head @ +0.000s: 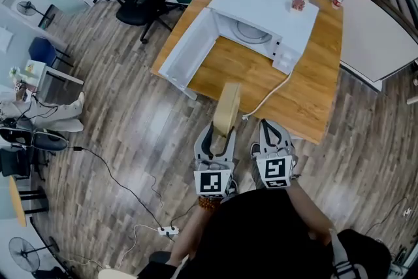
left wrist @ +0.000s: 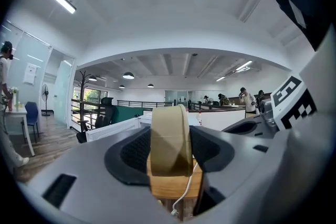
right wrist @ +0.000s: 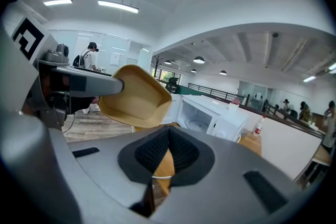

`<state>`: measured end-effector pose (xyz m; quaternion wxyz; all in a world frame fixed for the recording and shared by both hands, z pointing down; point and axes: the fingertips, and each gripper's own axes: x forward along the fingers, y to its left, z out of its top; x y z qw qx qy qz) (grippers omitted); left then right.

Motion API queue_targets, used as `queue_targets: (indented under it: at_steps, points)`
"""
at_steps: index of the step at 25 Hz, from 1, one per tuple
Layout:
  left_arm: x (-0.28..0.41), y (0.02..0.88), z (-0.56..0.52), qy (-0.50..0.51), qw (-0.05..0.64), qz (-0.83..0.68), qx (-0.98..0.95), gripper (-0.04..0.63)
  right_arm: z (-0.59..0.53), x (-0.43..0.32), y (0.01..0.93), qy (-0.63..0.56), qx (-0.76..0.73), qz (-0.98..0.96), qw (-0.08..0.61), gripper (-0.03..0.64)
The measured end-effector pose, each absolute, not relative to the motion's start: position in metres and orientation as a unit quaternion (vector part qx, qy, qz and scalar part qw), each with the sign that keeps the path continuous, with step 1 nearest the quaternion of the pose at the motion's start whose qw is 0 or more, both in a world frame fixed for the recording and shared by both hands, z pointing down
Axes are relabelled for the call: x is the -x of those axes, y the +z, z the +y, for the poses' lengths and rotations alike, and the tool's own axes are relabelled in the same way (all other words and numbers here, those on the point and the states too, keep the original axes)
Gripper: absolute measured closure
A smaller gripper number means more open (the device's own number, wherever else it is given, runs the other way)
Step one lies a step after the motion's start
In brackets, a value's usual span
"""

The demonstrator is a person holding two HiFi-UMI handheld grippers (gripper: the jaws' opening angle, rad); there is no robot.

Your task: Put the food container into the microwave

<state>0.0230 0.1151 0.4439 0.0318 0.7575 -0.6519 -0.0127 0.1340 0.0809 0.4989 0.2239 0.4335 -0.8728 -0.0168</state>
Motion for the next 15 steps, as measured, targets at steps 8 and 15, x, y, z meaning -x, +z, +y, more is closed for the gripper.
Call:
queue_targets:
  at_steps: [8, 15]
  points:
    - [-0.068, 0.443, 0.069, 0.001, 0.033, -0.628, -0.778, 0.353, 0.04, -0.18, 0.497, -0.013, -0.457, -0.862, 0.219, 0.61]
    - [-0.121, 0.438, 0.031, 0.007, 0.024, -0.597, -0.802, 0.353, 0.008, -0.234, 0.508, 0.011, -0.485, -0.846, 0.22, 0.611]
